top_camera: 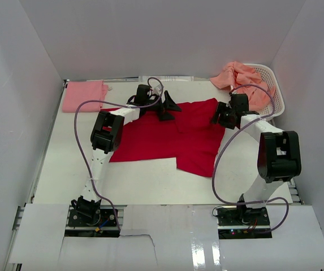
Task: Fold and stack the t-shirts
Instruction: Fold the flattened tshirt in 1/3 of the way
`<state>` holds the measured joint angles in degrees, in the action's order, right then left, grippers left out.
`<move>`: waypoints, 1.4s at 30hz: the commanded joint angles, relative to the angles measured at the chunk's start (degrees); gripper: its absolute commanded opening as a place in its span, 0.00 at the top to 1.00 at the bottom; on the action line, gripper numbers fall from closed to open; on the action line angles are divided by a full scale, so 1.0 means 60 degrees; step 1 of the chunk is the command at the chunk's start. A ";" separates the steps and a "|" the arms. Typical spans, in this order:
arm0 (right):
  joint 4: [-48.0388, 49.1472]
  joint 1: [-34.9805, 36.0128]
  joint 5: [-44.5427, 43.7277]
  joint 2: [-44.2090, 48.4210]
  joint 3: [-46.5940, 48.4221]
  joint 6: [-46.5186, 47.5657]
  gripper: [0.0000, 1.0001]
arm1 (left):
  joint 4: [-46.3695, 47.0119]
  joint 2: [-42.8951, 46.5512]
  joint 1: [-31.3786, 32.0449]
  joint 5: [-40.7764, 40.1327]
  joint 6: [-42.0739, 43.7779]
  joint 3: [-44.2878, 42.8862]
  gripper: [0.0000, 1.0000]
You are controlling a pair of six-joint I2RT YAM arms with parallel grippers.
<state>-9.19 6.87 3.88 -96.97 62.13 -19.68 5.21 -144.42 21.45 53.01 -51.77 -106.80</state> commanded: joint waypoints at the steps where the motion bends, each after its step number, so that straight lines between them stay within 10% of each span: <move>1: 0.0623 -0.0076 0.0905 -0.0551 0.0381 0.0511 0.34 | -0.0166 0.0720 -0.0089 -0.0047 0.0132 0.0164 0.02; 42: 0.3230 -0.0779 0.6046 -0.3115 0.0646 0.0761 0.31 | -0.0166 0.0662 -0.0104 0.0012 0.0176 0.0208 0.02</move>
<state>9.10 2.24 36.03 -113.80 64.69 -15.11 5.65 -144.38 21.41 53.23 -51.75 -106.54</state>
